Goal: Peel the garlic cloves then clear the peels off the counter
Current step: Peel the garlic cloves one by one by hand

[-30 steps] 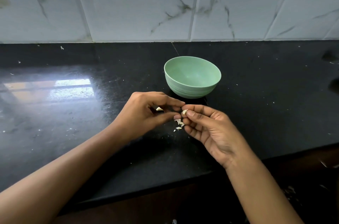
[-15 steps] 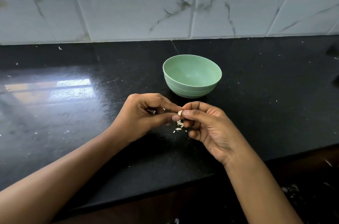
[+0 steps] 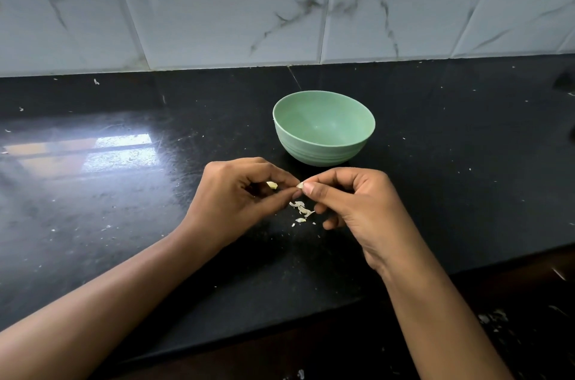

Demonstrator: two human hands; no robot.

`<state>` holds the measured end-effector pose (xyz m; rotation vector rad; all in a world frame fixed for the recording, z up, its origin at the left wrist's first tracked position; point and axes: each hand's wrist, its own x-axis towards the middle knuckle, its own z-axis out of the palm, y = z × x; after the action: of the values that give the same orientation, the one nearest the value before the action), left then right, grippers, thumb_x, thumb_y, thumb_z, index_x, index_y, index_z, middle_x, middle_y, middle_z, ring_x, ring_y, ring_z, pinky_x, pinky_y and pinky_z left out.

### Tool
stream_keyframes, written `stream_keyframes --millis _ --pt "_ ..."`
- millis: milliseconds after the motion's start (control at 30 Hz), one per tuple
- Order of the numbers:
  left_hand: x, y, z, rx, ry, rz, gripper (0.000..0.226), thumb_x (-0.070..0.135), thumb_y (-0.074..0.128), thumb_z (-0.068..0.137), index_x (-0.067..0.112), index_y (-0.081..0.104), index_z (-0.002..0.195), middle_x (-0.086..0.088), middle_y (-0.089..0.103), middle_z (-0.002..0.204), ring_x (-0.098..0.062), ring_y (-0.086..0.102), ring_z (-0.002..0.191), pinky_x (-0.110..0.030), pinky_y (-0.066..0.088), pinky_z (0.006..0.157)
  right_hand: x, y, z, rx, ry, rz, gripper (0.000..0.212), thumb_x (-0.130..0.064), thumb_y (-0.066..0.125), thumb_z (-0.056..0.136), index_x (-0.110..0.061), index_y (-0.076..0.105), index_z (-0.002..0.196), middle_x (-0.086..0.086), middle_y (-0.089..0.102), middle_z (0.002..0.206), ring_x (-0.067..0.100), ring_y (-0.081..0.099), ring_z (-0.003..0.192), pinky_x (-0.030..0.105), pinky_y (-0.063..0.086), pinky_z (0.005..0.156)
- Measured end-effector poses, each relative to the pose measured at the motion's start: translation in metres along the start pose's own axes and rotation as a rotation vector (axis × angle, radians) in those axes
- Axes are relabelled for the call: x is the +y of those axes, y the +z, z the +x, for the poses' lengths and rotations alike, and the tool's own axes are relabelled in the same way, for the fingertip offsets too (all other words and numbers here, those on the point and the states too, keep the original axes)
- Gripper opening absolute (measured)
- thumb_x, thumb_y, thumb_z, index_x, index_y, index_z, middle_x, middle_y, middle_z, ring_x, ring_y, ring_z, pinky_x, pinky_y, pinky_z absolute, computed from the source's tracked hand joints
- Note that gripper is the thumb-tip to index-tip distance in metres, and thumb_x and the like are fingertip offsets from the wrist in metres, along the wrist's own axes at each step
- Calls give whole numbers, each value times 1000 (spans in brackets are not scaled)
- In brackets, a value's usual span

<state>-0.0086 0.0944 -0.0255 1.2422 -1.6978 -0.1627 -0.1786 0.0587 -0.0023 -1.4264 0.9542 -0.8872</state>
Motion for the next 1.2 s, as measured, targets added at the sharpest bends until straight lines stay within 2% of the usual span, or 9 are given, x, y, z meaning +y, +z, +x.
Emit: stream_keyframes --millis 233,300,433,567,700,833,967,1067,1200 --pt "3 -1 0 10 -76 -72 11 37 77 72 31 73 81 16 72 77 -6 65 54 -22 53 52 3 2 0 -5 -74 -75 13 -10 66 85 -15 71 75 -4 73 70 -2 52 53 18 42 43" --pt "3 -1 0 7 -91 -81 7 37 76 72 34 73 78 16 72 76 -6 66 54 -24 53 53 8 4 0 54 -114 -149 11 -16 68 84 -17 70 74 -1 71 68 1 51 51 23 44 44" --pt "2 0 0 17 -126 -96 22 46 76 70 34 72 88 10 71 68 -13 66 52 -30 52 49 16 13 0 157 -184 -251 16 -36 63 71 -21 68 73 -5 64 63 8 57 56 36 52 51" --pt "3 1 -1 31 -180 -132 20 49 74 68 39 71 85 7 70 62 -18 66 52 -28 52 47 19 18 2 193 -222 -269 19 -37 60 68 -20 66 73 -10 59 64 6 53 55 30 48 54" --pt "2 0 -1 23 -197 -151 20 46 75 69 38 72 87 8 71 64 -17 67 54 -30 53 48 20 18 5 140 -197 -200 35 -51 56 58 -20 66 72 -3 65 67 5 52 53 26 40 53" --pt "6 1 -1 8 -195 -224 22 42 77 69 36 73 89 11 73 73 -12 69 57 -32 58 55 14 15 7 73 -122 -115 17 -36 66 63 -19 63 66 -1 61 57 3 43 44 23 35 47" --pt "8 1 -1 -21 -217 -320 17 34 78 72 30 74 89 10 74 74 -10 66 53 -20 53 54 8 12 5 18 -39 -21 10 -20 64 73 -15 60 66 -8 46 45 6 33 42 22 26 41" --pt "10 2 1 -15 -290 -443 16 19 74 69 25 76 84 2 73 68 -9 64 51 -16 49 51 9 12 7 -10 29 55 17 -13 59 85 -15 62 68 6 55 58 10 33 46 22 23 40" --pt "12 3 5 56 -392 -590 11 14 71 68 19 76 77 -6 68 61 -11 62 50 -18 48 46 12 11 11 -2 105 96 17 -10 57 85 -15 61 69 -3 47 50 7 37 46 17 26 38"
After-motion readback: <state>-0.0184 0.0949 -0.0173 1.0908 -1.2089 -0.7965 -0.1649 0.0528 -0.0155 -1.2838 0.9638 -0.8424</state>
